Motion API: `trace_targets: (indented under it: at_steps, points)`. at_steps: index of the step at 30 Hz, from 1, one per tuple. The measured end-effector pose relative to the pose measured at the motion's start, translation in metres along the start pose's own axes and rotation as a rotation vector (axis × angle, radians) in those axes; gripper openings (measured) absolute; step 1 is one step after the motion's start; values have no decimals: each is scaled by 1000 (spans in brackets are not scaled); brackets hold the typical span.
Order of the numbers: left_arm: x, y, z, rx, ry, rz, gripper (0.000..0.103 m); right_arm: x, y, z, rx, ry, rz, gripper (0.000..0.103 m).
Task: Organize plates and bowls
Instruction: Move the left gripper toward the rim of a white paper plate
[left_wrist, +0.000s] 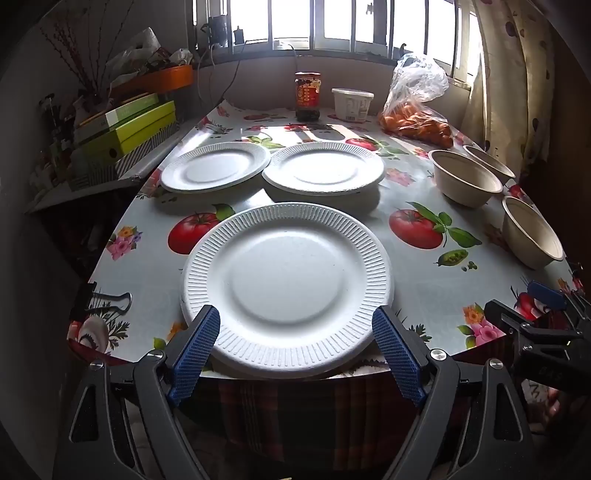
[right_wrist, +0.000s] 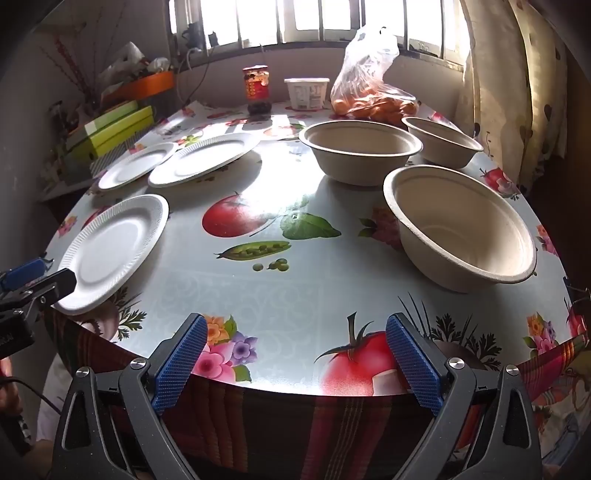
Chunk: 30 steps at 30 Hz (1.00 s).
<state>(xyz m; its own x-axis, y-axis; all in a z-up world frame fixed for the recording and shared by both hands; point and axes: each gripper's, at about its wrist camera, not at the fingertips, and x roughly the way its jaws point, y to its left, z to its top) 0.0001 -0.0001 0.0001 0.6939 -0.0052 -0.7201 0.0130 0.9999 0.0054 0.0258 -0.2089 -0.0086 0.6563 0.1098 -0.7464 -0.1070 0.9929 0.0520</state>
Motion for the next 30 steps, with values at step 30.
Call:
trace_targets:
  at_steps: [30]
  points:
    - [7, -4, 6, 11, 2, -21, 85, 22, 12, 6, -30, 38, -29, 99]
